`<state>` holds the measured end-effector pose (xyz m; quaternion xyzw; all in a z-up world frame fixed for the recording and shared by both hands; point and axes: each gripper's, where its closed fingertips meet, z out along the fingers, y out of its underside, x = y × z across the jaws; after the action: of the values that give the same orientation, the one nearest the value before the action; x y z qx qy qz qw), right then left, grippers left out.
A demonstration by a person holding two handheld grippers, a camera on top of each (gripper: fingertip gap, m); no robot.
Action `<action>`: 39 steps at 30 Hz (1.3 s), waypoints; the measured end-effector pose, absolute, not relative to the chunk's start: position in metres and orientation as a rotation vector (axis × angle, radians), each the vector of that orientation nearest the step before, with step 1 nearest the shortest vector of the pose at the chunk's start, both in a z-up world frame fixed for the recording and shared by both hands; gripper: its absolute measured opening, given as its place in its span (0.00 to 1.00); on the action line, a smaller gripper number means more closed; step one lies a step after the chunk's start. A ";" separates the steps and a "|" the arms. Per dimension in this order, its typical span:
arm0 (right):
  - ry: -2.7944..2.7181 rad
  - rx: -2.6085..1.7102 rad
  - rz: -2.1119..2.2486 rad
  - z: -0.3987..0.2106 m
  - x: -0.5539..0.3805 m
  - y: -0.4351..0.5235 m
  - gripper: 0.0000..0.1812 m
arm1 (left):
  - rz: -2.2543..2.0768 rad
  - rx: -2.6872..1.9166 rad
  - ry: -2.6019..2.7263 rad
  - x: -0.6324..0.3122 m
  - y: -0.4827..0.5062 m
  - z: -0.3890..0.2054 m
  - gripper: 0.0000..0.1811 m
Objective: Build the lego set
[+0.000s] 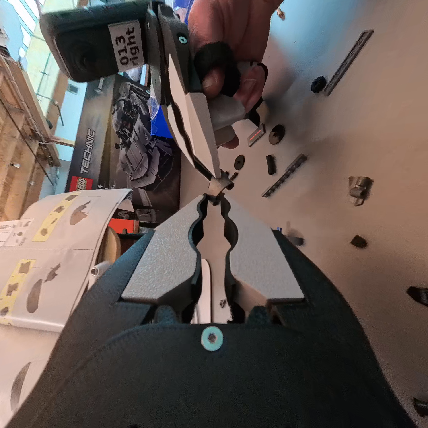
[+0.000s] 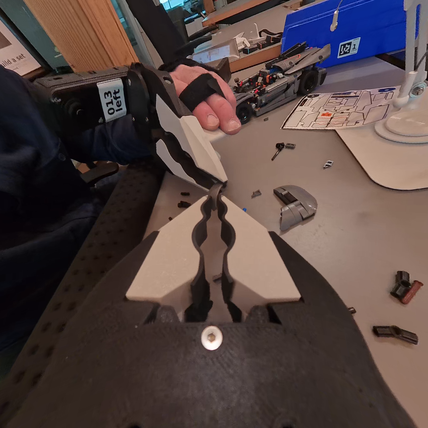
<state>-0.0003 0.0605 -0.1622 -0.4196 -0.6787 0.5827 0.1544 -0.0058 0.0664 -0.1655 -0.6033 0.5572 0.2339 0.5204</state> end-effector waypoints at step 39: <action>-2.014 -1.340 1.399 -0.197 -0.013 0.070 0.00 | -0.011 -2.068 1.172 -0.037 0.063 -0.242 0.13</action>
<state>-0.0128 0.0705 -0.1973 -0.4723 -0.7099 0.4931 0.1727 -0.0366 0.0628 -0.2417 -0.8073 0.4573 -0.0043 0.3730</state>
